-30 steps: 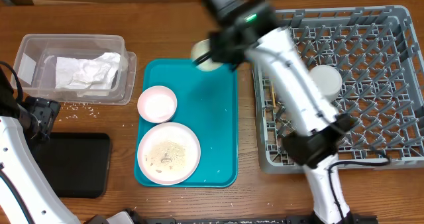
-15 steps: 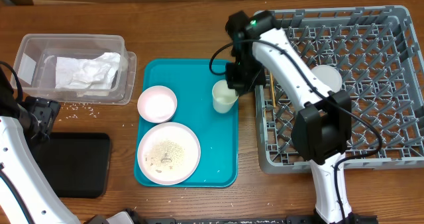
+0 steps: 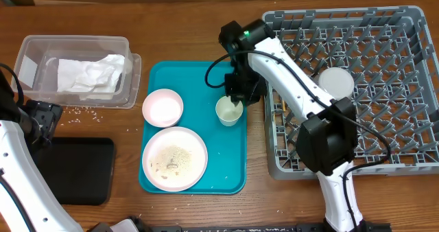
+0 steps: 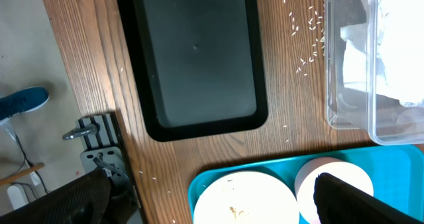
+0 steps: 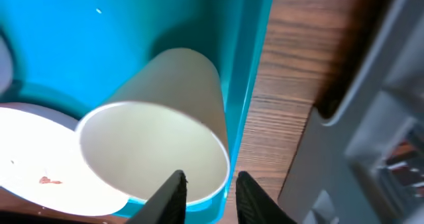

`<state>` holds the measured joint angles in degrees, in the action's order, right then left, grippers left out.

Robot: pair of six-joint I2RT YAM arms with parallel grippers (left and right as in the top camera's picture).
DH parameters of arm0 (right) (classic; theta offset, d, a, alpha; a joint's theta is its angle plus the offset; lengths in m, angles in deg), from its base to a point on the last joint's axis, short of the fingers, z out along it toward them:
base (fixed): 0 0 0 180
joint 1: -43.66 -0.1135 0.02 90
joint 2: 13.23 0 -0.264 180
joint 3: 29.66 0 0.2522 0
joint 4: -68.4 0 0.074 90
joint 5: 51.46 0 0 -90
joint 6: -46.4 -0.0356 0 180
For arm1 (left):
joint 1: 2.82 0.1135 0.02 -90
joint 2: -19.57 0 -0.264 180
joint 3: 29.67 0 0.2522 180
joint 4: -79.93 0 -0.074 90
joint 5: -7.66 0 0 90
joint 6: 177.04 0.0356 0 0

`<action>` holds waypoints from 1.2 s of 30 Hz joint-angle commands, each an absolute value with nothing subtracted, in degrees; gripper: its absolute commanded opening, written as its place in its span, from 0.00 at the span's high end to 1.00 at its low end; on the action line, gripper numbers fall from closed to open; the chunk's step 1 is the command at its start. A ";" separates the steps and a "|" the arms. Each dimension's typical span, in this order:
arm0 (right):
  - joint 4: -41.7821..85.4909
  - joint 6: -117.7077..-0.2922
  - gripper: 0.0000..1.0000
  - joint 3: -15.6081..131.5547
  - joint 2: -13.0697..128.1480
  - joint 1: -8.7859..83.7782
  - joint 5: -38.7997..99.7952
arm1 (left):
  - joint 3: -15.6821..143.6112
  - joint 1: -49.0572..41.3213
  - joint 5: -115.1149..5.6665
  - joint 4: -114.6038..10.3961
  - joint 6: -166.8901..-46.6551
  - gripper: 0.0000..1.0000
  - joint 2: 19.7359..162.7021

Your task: Sort waste into correct bins and load items into the dishwasher

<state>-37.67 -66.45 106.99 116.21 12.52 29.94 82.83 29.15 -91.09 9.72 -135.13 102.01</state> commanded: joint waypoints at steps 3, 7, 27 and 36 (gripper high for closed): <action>-33.83 -67.13 0.26 109.63 109.66 9.81 30.81 | 83.57 29.04 -91.31 9.67 -135.94 0.00 102.09; -28.78 -67.83 0.57 106.99 110.16 4.55 32.34 | 83.57 29.04 -91.29 9.65 -135.94 0.00 102.09; -19.93 -78.06 0.96 93.74 110.09 -3.89 49.22 | 83.57 29.04 -91.31 9.65 -135.92 0.00 102.09; -42.42 -65.34 0.96 131.38 106.88 8.83 48.61 | 83.57 29.04 -91.29 9.65 -135.92 0.00 102.09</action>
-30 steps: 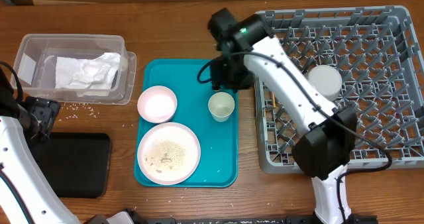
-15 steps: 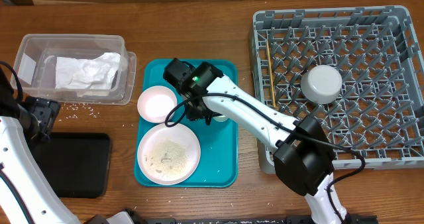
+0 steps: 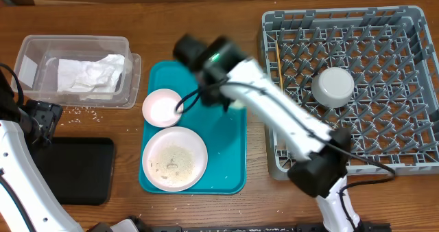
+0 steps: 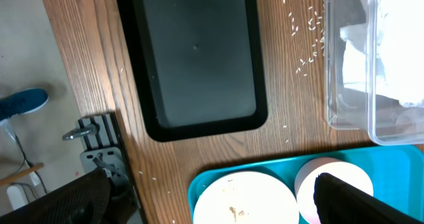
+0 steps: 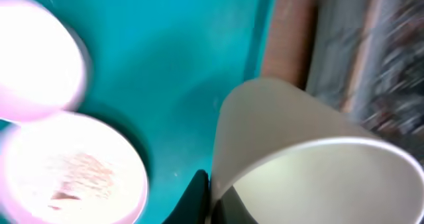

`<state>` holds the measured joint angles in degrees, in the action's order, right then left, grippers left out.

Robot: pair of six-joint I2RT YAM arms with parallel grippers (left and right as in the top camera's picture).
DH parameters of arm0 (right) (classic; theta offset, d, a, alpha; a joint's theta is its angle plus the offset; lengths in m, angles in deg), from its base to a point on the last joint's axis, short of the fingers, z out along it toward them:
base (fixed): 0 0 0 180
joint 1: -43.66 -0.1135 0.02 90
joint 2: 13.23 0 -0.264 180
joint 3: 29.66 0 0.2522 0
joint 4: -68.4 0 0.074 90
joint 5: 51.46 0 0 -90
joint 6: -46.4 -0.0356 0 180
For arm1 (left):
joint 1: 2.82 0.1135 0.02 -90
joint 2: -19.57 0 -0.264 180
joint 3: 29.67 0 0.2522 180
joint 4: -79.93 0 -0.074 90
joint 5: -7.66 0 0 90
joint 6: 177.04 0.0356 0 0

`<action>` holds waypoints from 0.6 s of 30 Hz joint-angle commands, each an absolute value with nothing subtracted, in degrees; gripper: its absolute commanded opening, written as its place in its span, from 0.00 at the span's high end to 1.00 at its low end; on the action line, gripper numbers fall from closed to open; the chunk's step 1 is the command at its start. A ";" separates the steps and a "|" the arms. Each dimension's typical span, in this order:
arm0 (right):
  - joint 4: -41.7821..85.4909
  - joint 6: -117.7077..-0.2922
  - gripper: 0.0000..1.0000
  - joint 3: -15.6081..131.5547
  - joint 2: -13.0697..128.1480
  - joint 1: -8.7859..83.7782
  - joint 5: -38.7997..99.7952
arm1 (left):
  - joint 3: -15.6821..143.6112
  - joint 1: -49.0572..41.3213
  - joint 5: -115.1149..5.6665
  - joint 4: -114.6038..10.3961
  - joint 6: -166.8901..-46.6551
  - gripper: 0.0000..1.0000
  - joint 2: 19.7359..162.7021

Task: Sort waste into correct bins and load items into the dishwasher
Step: 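Carry the white cup right and place it in the rack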

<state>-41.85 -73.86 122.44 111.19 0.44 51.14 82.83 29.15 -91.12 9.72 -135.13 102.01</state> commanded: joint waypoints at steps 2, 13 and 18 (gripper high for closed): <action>-42.42 -63.61 0.96 132.67 104.30 14.86 44.21 | 83.57 29.04 -91.29 9.65 -135.94 0.00 102.09; -42.42 -47.79 0.96 109.02 83.87 53.31 9.94 | 83.57 29.04 -91.29 9.65 -135.92 0.00 102.09; -38.18 -34.89 0.96 86.97 79.04 56.26 -0.72 | 83.57 29.04 -91.29 9.65 -135.94 0.00 102.09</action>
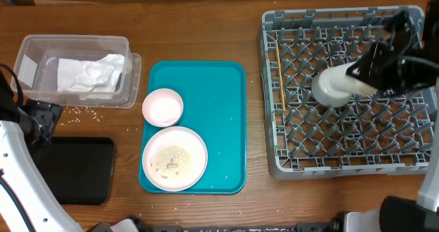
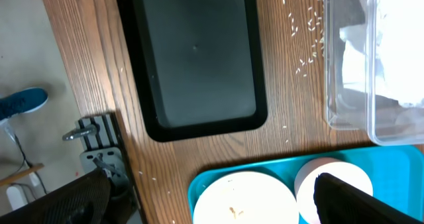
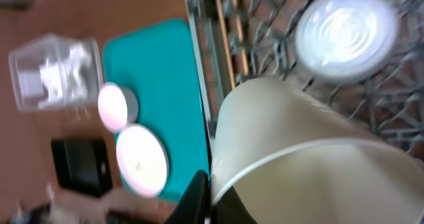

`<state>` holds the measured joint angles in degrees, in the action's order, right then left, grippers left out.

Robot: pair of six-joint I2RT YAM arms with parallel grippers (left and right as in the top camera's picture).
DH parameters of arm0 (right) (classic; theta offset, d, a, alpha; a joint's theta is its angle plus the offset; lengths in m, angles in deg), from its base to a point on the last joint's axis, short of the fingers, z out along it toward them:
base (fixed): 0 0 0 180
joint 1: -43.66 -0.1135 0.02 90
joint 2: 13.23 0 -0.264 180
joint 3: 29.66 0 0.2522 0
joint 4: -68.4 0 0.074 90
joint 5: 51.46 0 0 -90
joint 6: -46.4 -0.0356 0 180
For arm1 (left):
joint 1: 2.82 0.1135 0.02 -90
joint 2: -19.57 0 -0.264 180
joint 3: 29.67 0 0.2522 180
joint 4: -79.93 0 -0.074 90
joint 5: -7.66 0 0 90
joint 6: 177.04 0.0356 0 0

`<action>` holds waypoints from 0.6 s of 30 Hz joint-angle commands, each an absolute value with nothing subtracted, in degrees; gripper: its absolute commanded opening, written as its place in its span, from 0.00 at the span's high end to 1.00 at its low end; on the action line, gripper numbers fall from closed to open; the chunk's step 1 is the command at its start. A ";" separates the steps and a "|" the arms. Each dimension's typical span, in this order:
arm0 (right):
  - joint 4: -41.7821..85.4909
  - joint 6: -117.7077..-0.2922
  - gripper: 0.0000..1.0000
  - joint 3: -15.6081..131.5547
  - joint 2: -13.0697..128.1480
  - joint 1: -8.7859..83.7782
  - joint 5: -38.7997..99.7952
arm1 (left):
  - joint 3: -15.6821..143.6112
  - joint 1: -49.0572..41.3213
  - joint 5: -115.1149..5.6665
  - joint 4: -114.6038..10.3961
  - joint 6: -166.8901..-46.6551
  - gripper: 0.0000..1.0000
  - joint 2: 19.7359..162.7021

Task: Sort waste into correct bins and load items into the dishwasher
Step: 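Carry the white cup right and place it in the rack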

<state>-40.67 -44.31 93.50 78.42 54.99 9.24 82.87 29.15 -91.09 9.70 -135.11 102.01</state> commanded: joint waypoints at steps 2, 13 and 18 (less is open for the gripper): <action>-36.65 -26.37 0.96 79.43 80.35 57.51 -12.37 | 83.57 29.04 -91.29 9.65 -135.92 0.00 102.09; -30.04 -16.07 0.96 67.27 95.06 60.87 -27.13 | 83.57 29.04 -91.29 9.65 -135.92 0.00 102.09; -30.02 -16.09 0.96 67.27 99.84 63.19 -25.03 | 83.57 29.04 -91.31 9.65 -135.92 0.00 102.09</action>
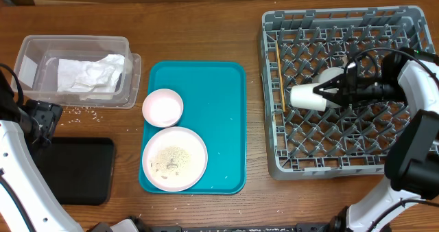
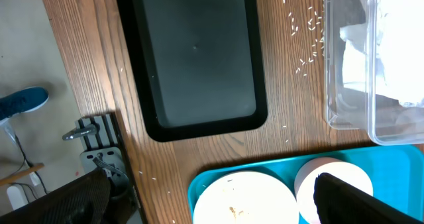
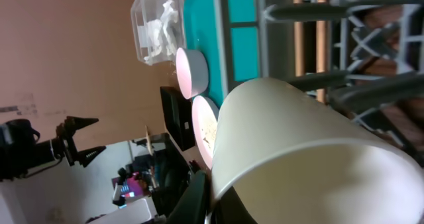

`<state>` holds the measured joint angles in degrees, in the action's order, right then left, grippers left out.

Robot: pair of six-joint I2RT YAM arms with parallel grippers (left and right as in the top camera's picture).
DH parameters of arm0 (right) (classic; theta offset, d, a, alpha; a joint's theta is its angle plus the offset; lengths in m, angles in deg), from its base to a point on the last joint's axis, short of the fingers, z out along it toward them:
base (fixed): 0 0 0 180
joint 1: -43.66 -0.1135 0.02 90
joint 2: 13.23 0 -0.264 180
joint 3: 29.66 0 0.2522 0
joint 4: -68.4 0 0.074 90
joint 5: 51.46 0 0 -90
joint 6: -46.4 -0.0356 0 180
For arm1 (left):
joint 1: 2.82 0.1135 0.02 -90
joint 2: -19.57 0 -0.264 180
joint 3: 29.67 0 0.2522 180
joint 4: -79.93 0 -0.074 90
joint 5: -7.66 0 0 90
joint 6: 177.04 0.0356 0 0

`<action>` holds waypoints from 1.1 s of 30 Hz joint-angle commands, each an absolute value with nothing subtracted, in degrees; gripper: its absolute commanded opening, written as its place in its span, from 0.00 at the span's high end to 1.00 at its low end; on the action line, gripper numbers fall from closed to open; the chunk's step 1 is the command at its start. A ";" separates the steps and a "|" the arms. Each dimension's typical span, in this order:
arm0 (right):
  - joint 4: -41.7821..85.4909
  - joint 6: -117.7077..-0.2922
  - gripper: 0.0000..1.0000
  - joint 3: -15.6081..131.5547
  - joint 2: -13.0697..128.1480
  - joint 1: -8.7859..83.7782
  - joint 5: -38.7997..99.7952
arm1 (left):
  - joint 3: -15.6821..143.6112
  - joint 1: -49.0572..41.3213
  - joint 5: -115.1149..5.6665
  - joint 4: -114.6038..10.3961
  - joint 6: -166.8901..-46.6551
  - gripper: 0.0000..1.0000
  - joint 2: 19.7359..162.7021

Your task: Sort waste into correct bins and load items into the dishwasher

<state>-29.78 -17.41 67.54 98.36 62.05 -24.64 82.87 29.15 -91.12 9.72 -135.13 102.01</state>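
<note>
My right gripper (image 1: 334,93) is shut on the rim of a cream paper cup (image 1: 306,97), holding it on its side, base pointing left, over the left-middle of the grey dish rack (image 1: 343,160). The cup (image 3: 298,151) fills the right wrist view, with a finger (image 3: 198,196) pinching its rim. An overturned white bowl (image 1: 331,75) in the rack is partly hidden behind the gripper. A small pink bowl (image 1: 162,107) and a rice-soiled plate (image 1: 174,158) sit on the teal tray (image 1: 219,122). My left gripper (image 2: 212,207) hangs open by the table's left edge.
A clear tub (image 1: 31,53) holding crumpled tissue stands at the back left. A black tray-like bin (image 1: 75,170) lies at the front left, with rice grains scattered nearby. A thin yellow stick (image 1: 280,81) lies along the rack's left side.
The right gripper has moved left and lower over the rack, and the cup is now turned on its side. The left arm has not moved.
The right gripper's fingers first straddled the rim of the cup standing on the teal tray. Then the cup was held above the tray, then over the rack beside the overturned bowl. Now it lies sideways in the gripper, low over the rack.
</note>
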 commanded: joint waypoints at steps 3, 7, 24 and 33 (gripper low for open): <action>-31.42 -17.43 0.96 67.27 100.37 64.30 -21.86 | 83.57 29.04 -91.31 9.65 -135.92 0.00 102.09; -32.03 -21.60 0.96 67.36 100.35 64.43 -15.96 | 83.57 29.04 -91.29 9.65 -135.92 0.00 102.09; -32.65 -34.76 0.86 73.28 96.15 70.07 0.13 | 83.57 29.04 -91.29 9.65 -135.94 0.00 102.09; -34.81 -45.40 0.83 78.64 85.75 70.01 12.59 | 83.57 29.04 -91.29 9.65 -135.94 0.00 102.09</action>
<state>-34.31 -42.43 76.69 90.86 70.25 8.46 82.87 29.15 -91.09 9.70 -135.13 102.01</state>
